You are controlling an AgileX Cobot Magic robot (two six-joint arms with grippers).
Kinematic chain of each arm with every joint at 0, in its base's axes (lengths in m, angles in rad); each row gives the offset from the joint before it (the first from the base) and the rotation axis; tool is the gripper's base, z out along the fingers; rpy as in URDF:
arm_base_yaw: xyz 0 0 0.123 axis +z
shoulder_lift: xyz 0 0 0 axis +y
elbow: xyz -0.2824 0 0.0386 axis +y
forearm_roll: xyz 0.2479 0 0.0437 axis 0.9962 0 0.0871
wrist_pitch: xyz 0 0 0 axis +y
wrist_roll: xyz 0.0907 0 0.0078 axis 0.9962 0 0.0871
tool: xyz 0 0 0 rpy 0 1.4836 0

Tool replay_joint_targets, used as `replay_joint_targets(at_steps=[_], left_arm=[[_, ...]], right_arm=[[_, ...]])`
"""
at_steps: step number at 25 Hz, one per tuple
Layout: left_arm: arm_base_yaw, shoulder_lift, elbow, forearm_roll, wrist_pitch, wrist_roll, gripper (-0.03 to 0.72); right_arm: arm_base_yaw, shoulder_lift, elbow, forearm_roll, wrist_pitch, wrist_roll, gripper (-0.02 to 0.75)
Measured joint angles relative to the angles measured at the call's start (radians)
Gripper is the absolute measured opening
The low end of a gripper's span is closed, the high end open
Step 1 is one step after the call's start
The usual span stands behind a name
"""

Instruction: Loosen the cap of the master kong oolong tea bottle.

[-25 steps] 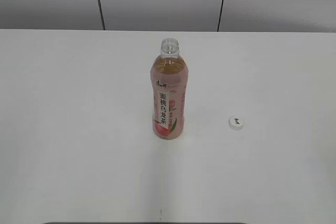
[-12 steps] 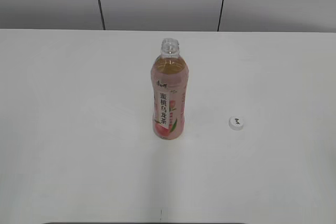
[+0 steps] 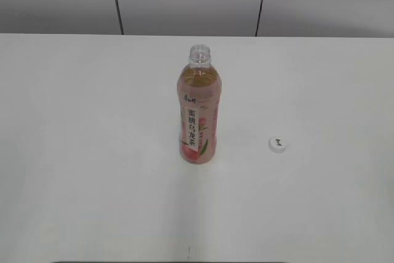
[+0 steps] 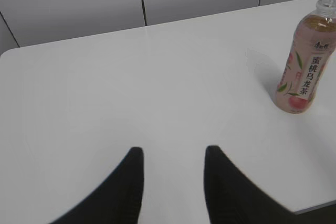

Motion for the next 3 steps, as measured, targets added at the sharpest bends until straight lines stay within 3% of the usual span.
replay_joint_targets(at_steps=[3], left_arm=[[0.0, 0.0, 0.0, 0.0, 0.0, 0.0, 0.241]], right_arm=[[0.0, 0.0, 0.0, 0.0, 0.0, 0.0, 0.484]])
